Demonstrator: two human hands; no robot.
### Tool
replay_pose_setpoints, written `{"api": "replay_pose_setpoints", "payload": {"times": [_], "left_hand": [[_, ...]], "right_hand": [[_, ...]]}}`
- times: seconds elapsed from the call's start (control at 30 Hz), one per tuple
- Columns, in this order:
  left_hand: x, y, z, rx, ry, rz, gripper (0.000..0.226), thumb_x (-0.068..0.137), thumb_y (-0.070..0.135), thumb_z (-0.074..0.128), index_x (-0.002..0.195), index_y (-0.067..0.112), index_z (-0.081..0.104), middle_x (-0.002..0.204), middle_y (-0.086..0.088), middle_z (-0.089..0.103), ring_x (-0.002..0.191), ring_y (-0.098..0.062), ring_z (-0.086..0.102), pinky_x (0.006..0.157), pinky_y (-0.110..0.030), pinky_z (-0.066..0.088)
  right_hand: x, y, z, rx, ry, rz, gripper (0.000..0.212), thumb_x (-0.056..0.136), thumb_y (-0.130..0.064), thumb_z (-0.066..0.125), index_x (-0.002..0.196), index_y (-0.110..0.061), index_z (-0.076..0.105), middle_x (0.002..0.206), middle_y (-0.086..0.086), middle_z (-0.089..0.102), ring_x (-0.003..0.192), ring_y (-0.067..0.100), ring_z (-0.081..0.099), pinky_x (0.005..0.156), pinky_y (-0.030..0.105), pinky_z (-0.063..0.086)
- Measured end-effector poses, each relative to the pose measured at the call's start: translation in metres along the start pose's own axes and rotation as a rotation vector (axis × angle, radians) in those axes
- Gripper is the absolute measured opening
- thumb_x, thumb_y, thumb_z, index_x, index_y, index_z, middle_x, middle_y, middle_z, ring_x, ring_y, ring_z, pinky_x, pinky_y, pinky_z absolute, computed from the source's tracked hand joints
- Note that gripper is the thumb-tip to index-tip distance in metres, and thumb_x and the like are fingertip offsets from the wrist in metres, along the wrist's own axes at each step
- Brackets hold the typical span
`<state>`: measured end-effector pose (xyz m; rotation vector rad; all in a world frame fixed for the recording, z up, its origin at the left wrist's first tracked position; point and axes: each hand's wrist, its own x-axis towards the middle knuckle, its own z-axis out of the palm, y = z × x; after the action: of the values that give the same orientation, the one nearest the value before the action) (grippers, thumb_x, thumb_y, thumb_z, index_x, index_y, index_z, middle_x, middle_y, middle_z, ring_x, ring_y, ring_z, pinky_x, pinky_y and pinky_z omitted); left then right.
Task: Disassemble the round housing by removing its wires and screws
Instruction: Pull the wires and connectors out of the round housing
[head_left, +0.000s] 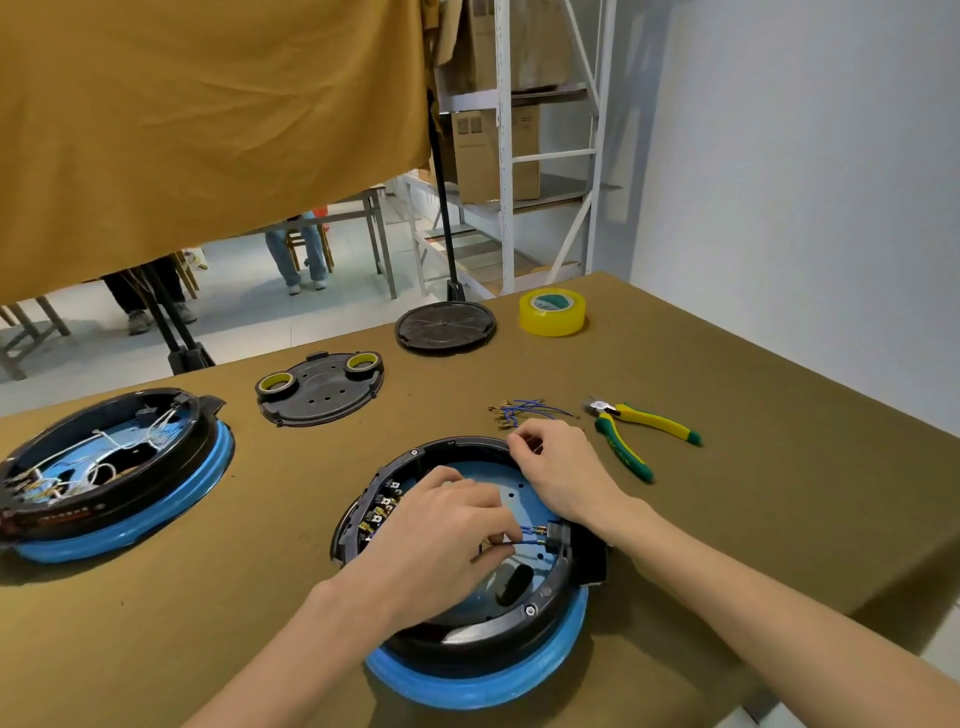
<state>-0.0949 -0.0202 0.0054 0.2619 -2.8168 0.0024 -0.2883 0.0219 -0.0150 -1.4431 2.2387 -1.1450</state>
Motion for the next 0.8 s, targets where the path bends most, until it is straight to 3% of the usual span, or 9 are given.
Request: {"api": "replay_pose_setpoints", "payload": {"times": [0.33, 0.53, 0.7, 0.8], "left_hand": [[-0.0006, -0.0023, 0.0075, -0.038, -0.009, -0.071, 0.025, 0.103, 0.047, 0.056, 0.105, 0.035, 0.078, 0.098, 0.018, 0.073, 0.083, -0.003, 0.061, 0.088, -0.03, 0.047], [-0.0002, -0.001, 0.0036, -0.026, 0.035, -0.038, 0.023, 0.1, 0.043, 0.059, 0.094, 0.034, 0.08, 0.081, 0.018, 0.07, 0.07, -0.003, 0.056, 0.076, -0.029, 0.045], [0.0007, -0.0062, 0.0046, -0.087, -0.07, -0.086, 0.032, 0.102, 0.049, 0.053, 0.097, 0.032, 0.078, 0.09, 0.016, 0.074, 0.079, -0.006, 0.062, 0.09, -0.033, 0.044], [0.0015, -0.0074, 0.0042, -0.091, -0.071, -0.069, 0.033, 0.102, 0.049, 0.051, 0.093, 0.031, 0.079, 0.084, 0.016, 0.073, 0.074, -0.005, 0.059, 0.087, -0.033, 0.045]], "right_hand": [[0.0005, 0.0022, -0.0002, 0.025, 0.004, 0.01, 0.026, 0.1, -0.034, 0.054, 0.088, -0.022, 0.073, 0.083, -0.003, 0.072, 0.079, 0.019, 0.065, 0.077, 0.041, 0.055], [0.0018, 0.0024, 0.0005, 0.024, 0.002, 0.017, 0.026, 0.1, -0.034, 0.054, 0.088, -0.02, 0.073, 0.084, -0.001, 0.072, 0.081, 0.022, 0.065, 0.079, 0.043, 0.054], [0.0013, 0.0027, 0.0011, 0.036, 0.003, 0.021, 0.027, 0.1, -0.033, 0.054, 0.088, -0.019, 0.073, 0.084, 0.0, 0.072, 0.081, 0.023, 0.065, 0.078, 0.043, 0.054], [0.0017, 0.003, 0.002, 0.042, 0.004, 0.019, 0.027, 0.1, -0.034, 0.054, 0.087, -0.02, 0.073, 0.083, 0.0, 0.072, 0.08, 0.022, 0.065, 0.077, 0.043, 0.055]]}}
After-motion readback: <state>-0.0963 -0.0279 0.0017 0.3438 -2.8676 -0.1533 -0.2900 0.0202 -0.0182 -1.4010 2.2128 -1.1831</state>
